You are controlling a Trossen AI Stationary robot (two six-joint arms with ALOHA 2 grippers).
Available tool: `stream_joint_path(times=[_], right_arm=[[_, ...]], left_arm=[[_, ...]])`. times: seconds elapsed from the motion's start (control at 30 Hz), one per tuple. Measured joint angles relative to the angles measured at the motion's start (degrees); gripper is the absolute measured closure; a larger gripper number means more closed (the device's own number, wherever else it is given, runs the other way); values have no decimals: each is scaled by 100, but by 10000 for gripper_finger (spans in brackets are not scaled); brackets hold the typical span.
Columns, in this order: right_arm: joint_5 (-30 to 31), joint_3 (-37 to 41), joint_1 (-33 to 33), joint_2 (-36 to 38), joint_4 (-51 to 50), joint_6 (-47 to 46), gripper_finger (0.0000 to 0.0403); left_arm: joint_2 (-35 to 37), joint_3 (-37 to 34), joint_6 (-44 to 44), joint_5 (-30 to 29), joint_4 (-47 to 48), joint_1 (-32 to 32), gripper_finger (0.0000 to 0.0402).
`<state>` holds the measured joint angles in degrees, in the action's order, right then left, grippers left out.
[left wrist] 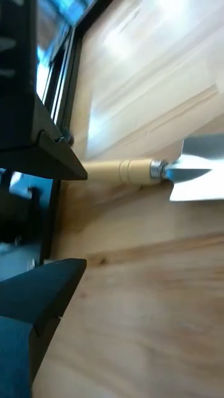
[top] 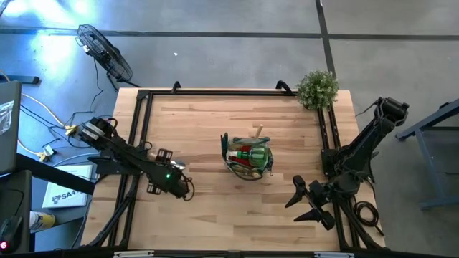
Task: Pick & Place Garden tools in Gardening bag
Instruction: Put the brown trowel into the gardening bag
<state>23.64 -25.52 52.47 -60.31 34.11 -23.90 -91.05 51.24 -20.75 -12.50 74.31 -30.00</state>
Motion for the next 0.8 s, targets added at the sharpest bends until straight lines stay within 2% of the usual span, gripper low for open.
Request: stream_joint_path(times=[0.1, 0.2, 0.47, 0.8], right_arm=[[-1, 0, 0, 0, -2, -164, 172], [-2, 0, 2, -2, -15, -312, 172], [-1, 0, 2, -2, -37, -335, 172], [28, 0, 1, -241, 136, -590, 172]], left_arm=[[-2, 0, 288, -195, 48, 4, 193], [-2, 0, 430, -136, 61, 4, 197], [-6, -32, 613, -136, 95, 46, 231], [-8, -849, 449, 101, -63, 738, 245]])
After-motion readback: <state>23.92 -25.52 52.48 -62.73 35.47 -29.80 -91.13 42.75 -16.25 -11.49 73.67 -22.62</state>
